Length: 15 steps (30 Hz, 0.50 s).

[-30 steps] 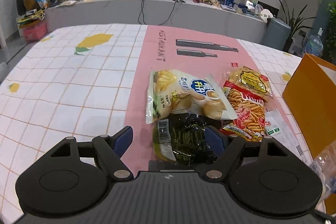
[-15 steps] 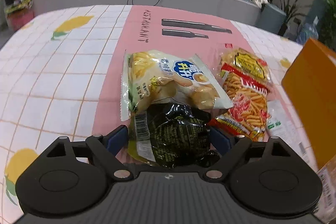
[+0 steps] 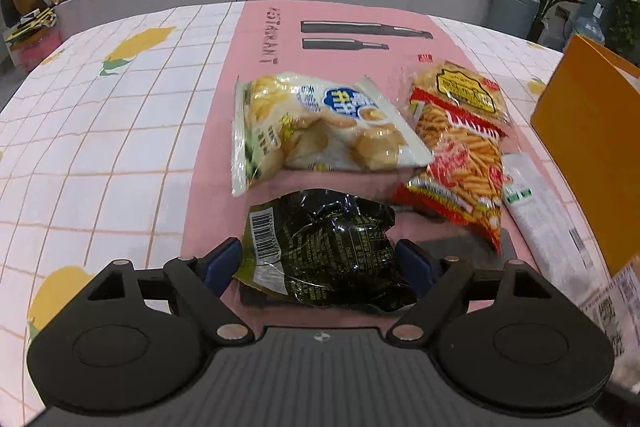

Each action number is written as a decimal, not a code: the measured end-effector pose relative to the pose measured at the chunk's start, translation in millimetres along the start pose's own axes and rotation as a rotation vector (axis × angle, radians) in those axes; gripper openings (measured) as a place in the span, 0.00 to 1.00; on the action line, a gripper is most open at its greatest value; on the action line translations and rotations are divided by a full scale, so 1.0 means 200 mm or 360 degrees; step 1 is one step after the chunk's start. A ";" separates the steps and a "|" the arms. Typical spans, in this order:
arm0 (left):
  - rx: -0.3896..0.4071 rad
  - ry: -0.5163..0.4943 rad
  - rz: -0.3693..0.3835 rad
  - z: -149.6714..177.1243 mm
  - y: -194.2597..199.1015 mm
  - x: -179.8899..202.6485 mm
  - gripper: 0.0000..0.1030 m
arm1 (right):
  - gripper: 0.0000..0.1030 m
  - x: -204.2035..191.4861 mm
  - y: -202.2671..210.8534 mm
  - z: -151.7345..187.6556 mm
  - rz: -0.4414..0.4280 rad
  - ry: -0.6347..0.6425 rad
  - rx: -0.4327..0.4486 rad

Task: Organize snacks
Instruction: 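Lift the egg bag with the right tool while the left tool grasps the black seaweed bag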

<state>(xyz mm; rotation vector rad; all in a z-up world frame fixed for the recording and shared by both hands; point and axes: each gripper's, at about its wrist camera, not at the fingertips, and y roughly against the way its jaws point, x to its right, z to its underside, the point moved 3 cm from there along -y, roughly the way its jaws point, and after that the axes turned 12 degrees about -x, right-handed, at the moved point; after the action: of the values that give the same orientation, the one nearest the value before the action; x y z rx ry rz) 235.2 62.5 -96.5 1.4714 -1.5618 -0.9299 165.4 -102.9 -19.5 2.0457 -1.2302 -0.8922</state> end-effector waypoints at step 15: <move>-0.0042 0.0008 0.0027 0.09 0.05 -0.02 0.96 | 0.56 0.01 0.05 -0.05 -0.0170 -0.0170 -0.0262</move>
<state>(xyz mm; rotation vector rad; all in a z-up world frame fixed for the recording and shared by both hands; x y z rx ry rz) 214.3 67.3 -94.8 1.4388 -1.5505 -0.9330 168.5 -107.0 -6.6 1.9683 -1.0715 -1.1277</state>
